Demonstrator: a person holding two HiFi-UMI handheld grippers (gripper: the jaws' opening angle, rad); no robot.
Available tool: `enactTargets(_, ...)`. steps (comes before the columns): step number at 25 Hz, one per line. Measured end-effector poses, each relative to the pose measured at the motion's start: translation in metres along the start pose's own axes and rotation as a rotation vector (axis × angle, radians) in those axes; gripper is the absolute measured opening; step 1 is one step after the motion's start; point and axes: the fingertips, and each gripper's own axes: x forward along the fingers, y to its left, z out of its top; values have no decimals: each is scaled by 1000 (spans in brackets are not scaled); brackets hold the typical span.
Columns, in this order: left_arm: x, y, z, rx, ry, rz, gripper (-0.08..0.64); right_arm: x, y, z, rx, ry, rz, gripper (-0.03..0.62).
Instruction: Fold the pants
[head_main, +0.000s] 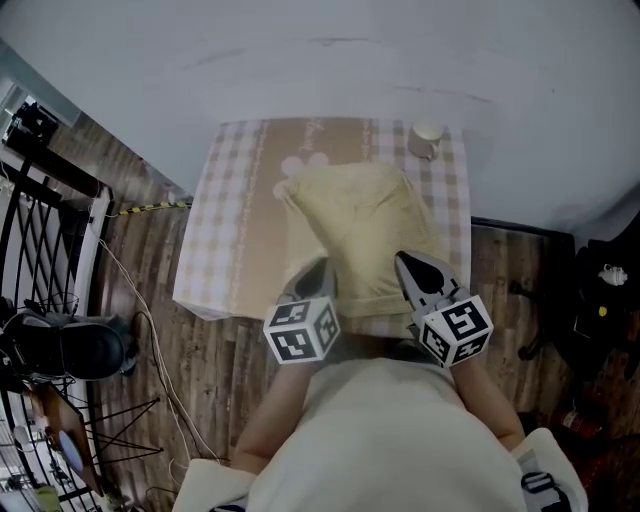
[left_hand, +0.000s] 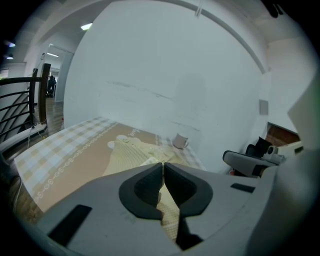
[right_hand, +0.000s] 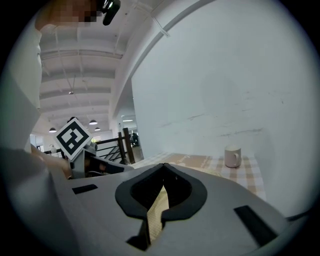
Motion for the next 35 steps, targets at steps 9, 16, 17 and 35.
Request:
enactTargets(9, 29, -94, -27, 13, 16, -74, 14, -67, -53, -13, -8, 31, -27, 0)
enactTargets(16, 39, -149, -55, 19, 50, -117, 14, -100, -75, -21, -12, 49, -17, 0)
enactTargets(17, 40, -155, -59, 21, 59, -119, 14, -103, -77, -21, -12, 49, -15, 0)
enactTargets(35, 76, -230, -144, 52, 261, -237, 14, -141, -107, -53, 23, 108, -63, 0)
